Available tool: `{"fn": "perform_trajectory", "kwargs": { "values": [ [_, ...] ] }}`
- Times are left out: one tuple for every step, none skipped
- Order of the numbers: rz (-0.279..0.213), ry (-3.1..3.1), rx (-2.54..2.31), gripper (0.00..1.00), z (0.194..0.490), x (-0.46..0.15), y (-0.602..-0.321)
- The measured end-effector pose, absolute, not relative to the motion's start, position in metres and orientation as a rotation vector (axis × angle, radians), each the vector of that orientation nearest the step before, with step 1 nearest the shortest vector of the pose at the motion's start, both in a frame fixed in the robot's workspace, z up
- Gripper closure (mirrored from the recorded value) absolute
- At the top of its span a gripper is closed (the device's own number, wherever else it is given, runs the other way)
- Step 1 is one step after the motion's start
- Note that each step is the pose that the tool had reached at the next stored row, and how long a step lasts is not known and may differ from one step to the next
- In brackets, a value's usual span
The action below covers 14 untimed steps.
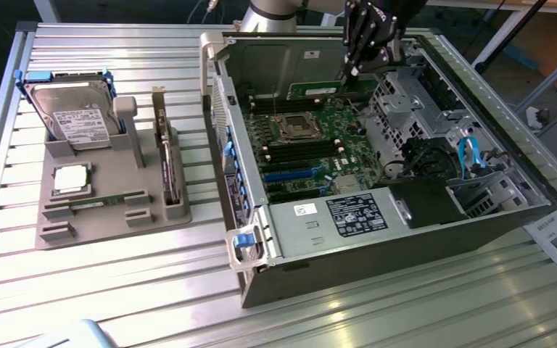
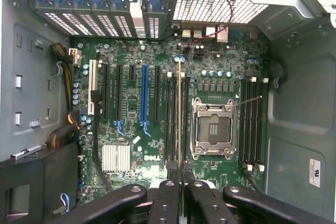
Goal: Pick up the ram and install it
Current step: 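Insert the ram into the slot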
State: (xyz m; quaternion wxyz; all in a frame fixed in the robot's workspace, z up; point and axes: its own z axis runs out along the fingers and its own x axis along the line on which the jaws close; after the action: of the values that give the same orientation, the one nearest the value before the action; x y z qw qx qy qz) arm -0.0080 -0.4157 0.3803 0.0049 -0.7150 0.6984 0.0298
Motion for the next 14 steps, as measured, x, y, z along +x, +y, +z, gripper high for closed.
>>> {"fn": "perform_trajectory", "kwargs": {
  "values": [
    [0.093,2.191,-2.235,0.88,0.38,-0.009,-0.416],
    [0.093,2.192,-2.235,0.88,0.379,-0.01,-0.415],
    [0.093,2.192,-2.235,0.88,0.378,-0.01,-0.415],
    [0.093,2.192,-2.235,0.88,0.377,-0.01,-0.416],
    [0.093,2.192,-2.235,0.88,0.376,-0.01,-0.416],
    [0.093,2.192,-2.235,0.88,0.375,-0.01,-0.416],
    [0.093,2.192,-2.235,0.88,0.373,-0.01,-0.416],
    [0.093,2.192,-2.235,0.88,0.372,-0.01,-0.416],
    [0.093,2.192,-2.234,0.88,0.369,-0.01,-0.416],
    [0.093,2.192,-2.234,0.88,0.366,-0.01,-0.416],
    [0.093,2.192,-2.234,0.88,0.363,-0.01,-0.416],
    [0.093,2.193,-2.234,0.88,0.361,-0.01,-0.416],
    [0.093,2.193,-2.234,0.88,0.359,-0.01,-0.416],
    [0.093,2.193,-2.234,0.88,0.357,-0.01,-0.415]
  ]
}}
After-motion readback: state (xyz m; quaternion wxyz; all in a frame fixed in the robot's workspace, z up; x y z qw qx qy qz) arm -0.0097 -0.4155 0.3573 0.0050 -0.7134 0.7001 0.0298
